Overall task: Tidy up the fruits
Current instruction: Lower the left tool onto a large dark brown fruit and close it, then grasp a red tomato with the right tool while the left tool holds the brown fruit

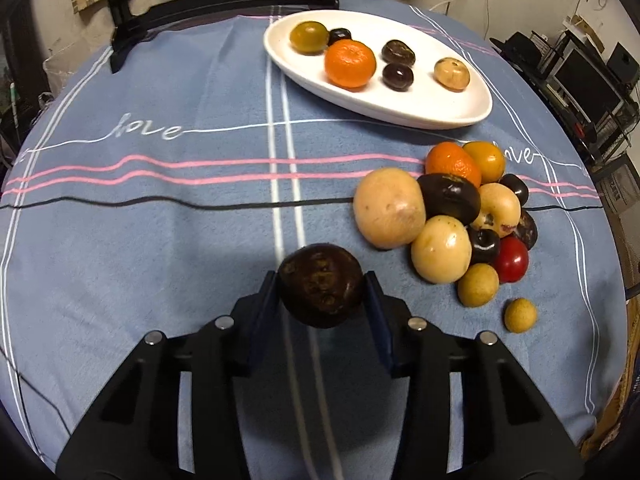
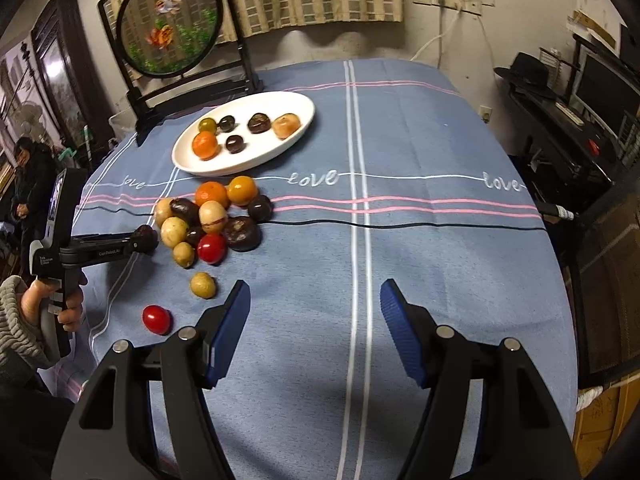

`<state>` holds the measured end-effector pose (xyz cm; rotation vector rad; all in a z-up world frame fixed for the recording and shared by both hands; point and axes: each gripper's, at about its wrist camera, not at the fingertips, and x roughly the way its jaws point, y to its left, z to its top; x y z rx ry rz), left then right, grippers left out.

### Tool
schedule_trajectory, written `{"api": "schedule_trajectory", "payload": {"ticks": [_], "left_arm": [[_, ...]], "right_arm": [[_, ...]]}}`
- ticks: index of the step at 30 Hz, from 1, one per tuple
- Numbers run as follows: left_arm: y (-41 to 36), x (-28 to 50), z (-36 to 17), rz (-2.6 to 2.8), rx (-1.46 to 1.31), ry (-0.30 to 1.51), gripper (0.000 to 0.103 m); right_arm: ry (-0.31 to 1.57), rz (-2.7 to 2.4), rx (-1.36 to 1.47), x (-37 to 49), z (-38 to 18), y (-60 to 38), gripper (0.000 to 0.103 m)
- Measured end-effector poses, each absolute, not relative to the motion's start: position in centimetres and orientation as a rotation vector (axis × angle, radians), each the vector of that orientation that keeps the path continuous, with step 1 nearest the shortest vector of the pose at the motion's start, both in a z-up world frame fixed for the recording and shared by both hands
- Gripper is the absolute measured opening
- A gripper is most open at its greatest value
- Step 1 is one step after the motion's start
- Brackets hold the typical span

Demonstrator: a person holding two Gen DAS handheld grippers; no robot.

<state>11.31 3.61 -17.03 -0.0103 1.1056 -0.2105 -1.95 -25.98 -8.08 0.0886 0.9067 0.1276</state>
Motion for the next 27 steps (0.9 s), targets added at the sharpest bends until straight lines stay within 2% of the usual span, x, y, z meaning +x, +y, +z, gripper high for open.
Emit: {"api": "schedule_trajectory", "payload": {"ticks": [8, 12, 25, 27], "left_arm": [[6.9, 7.6, -15.0, -0.150, -0.066, 1.086, 0.043], [8.3, 5.6, -14.0, -0.113, -0.093, 1.080, 0.043], [10.0, 2.4, -13.6, -0.059, -0.112, 1.103, 0.043], [9.7, 2.5, -13.5, -0.066, -0.106, 1.104, 0.043]], "right_arm": [[0.955, 0.412, -0.027, -0.7, -9.4, -20.1, 0.068], [0.989, 0.618, -0.163, -0.7, -11.2, -14.7, 0.053], [1.080, 0.695, -0.154, 1.6, -15.5, -10.8, 0.040], [1.077, 0.712, -0.154, 1.4, -15.6, -10.6, 0.031]]}}
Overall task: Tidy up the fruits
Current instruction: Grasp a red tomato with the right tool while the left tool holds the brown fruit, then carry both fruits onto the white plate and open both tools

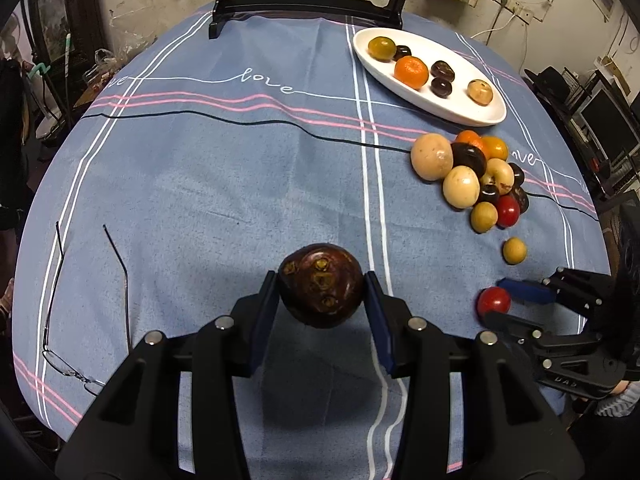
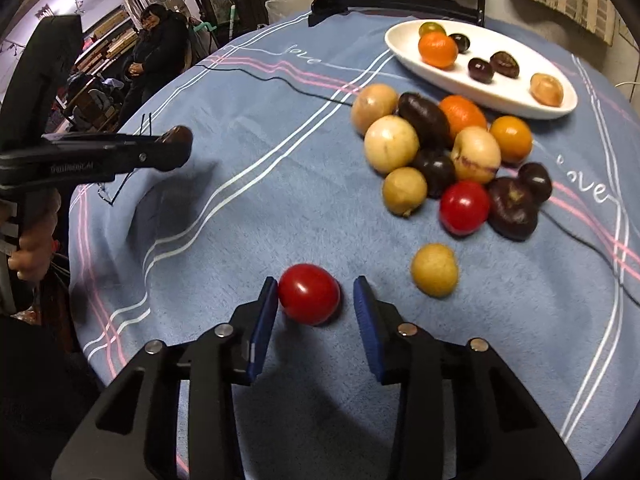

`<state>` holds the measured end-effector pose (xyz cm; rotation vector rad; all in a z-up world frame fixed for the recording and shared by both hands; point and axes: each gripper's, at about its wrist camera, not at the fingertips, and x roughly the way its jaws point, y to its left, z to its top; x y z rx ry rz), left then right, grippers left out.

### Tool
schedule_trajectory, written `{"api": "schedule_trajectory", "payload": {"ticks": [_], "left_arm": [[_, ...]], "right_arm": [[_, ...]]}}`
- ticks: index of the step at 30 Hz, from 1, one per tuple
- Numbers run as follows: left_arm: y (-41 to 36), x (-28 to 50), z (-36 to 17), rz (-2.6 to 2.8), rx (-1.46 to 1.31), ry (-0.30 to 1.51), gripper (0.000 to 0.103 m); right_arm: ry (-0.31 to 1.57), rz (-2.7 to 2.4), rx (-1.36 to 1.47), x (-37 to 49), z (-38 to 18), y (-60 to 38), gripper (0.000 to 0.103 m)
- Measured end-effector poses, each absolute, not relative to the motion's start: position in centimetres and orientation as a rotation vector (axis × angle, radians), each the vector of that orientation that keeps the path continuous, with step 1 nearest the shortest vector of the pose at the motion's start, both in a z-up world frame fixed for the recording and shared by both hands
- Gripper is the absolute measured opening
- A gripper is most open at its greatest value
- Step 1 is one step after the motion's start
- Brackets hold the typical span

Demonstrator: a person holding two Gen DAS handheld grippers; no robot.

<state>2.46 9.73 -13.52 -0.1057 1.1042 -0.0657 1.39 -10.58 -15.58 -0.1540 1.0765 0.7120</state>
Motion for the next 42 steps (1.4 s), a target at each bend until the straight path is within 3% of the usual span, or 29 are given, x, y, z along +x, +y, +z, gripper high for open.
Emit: {"api": "schedule_trajectory", "payload": {"ticks": [8, 21, 42], "left_arm": [[7.9, 3.7, -13.7, -0.117, -0.062, 1.118, 0.043], [5.7, 7.9, -13.3, -0.170, -0.019, 1.109, 0.044], [-3.8, 21.0, -12.3, -0.352, 0.045, 1.030, 0.044]], "right_arm": [[1.038, 0.692, -0.154, 0.9, -15.0, -11.5, 0.030], [0.993, 0.429, 0.147, 3.7, -12.6, -21.2, 0.030], [0.859, 0.388, 0.086, 15.8, -9.6, -22.2, 0.030]]}}
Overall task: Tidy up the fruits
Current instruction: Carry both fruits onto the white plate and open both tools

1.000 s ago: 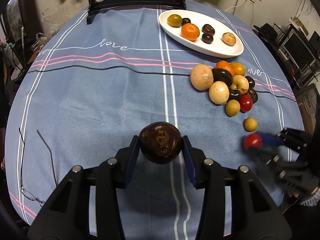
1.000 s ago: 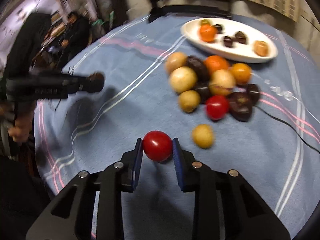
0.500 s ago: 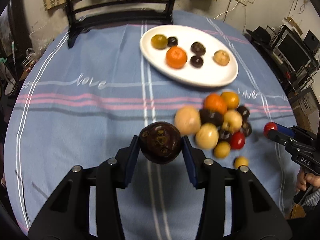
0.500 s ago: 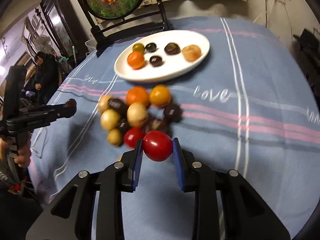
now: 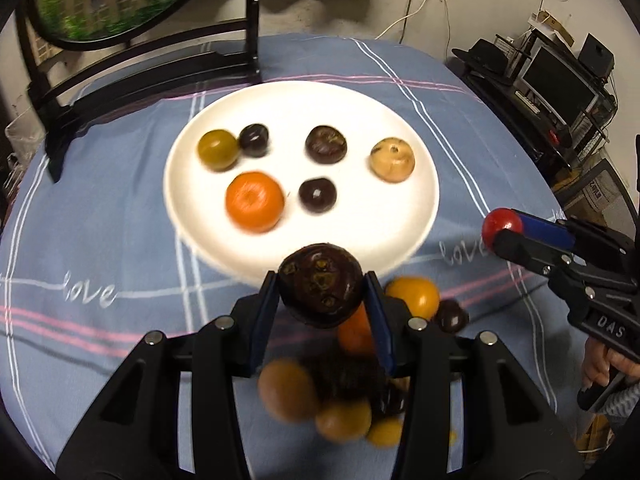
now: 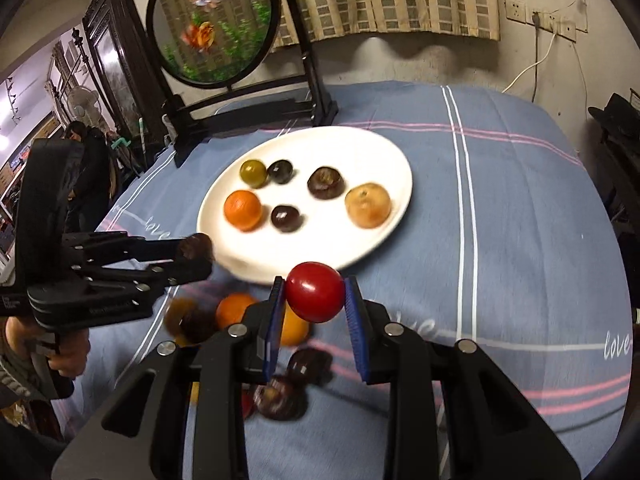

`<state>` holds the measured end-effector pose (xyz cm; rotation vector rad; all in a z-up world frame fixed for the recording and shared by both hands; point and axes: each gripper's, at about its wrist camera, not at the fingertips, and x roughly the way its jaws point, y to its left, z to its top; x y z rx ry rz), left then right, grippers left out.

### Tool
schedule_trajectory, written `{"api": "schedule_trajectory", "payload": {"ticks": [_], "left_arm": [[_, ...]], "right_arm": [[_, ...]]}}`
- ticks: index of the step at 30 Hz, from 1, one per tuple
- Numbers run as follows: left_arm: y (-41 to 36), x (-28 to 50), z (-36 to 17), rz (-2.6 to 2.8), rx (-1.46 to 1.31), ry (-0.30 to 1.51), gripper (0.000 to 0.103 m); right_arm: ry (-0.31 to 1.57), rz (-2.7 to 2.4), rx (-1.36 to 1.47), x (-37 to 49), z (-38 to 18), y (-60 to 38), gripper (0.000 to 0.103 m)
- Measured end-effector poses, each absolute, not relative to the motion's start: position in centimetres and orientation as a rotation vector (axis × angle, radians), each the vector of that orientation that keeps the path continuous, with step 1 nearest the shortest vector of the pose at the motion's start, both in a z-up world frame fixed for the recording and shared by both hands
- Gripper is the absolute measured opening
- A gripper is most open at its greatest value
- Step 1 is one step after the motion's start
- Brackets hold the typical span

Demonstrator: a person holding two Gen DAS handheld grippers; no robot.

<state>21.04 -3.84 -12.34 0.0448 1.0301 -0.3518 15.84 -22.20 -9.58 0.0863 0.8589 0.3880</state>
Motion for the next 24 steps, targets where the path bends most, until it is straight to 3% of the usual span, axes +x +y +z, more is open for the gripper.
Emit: {"api": "schedule_trajectory", "payload": {"ticks": [11, 14, 24], "left_arm": [[-4.9, 24.9, -14.7, -0.362, 0.048, 1.061, 0.045], [-4.7, 24.6, -14.3, -0.353, 0.044, 1.046, 0.054], [-1.2, 20.6, -12.3, -0.279, 0.001, 1.044, 0.056]], "right_arm": [[0.895, 0.427, 0.044, 22.0, -11.7, -19.1, 0.031], [0.919, 0.401, 0.052, 22.5, -12.3, -19.2, 0.031], [0.894, 0.395, 0.200, 21.6, -11.1, -21.5, 0.033]]}}
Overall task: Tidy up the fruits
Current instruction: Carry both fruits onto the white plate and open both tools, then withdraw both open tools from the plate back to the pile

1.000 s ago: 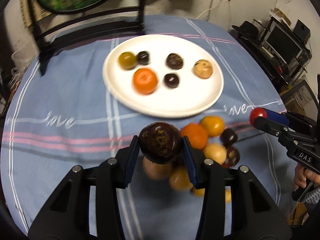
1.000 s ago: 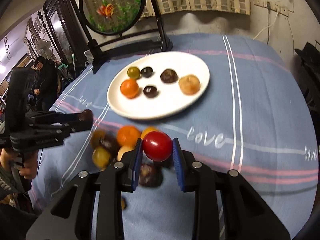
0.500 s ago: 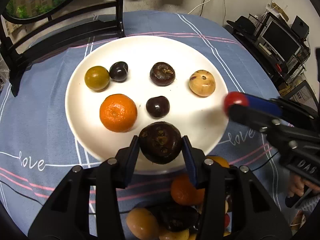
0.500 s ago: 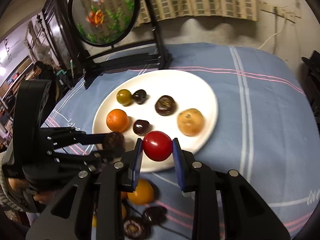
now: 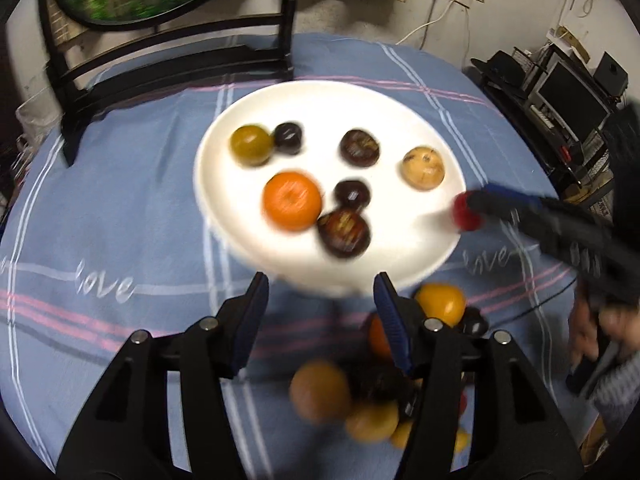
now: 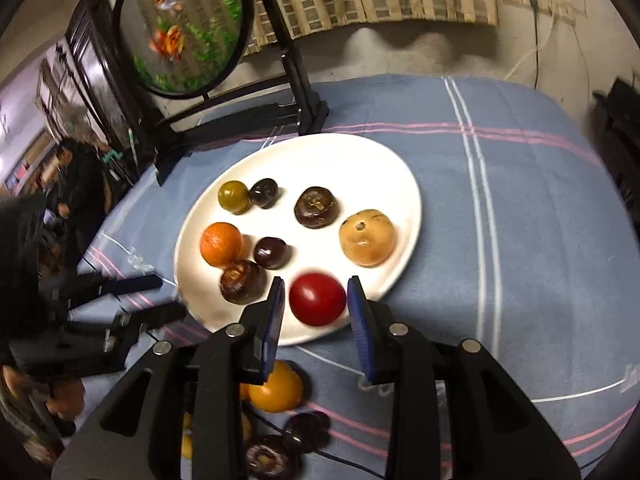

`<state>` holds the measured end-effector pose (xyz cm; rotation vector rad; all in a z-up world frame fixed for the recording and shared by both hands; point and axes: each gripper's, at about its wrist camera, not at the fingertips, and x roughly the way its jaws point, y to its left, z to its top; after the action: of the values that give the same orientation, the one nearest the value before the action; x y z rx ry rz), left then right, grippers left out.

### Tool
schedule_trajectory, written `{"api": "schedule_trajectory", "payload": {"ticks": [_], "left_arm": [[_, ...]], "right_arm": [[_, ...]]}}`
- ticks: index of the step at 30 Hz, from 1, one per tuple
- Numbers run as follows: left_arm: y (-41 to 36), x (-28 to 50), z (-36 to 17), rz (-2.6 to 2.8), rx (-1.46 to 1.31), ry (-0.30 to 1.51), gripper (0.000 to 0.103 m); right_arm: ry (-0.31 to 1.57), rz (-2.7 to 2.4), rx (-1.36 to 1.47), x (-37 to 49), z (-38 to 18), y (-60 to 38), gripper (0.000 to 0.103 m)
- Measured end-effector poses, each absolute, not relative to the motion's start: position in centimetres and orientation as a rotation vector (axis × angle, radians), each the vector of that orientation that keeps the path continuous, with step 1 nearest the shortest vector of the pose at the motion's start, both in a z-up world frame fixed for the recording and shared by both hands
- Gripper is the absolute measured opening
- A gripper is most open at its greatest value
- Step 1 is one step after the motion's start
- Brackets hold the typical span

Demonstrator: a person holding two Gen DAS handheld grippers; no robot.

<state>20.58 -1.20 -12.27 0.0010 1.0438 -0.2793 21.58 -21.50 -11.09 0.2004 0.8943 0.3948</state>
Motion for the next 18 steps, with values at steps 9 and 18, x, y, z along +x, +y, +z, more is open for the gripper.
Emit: {"api": "schedule_trajectory", "payload": {"ticks": [9, 18], "left_arm": [[2.8, 14.5, -11.8, -0.194, -0.030, 1.067, 0.057], [2.1, 11.6, -12.9, -0.219, -0.019, 1.100, 0.057]], "right_arm": [[0.794, 0.363, 0.197, 17.6, -7.7, -22.2, 0.058], [0.854, 0.272, 0.286, 5.1, -10.1, -26.7, 0.059]]}}
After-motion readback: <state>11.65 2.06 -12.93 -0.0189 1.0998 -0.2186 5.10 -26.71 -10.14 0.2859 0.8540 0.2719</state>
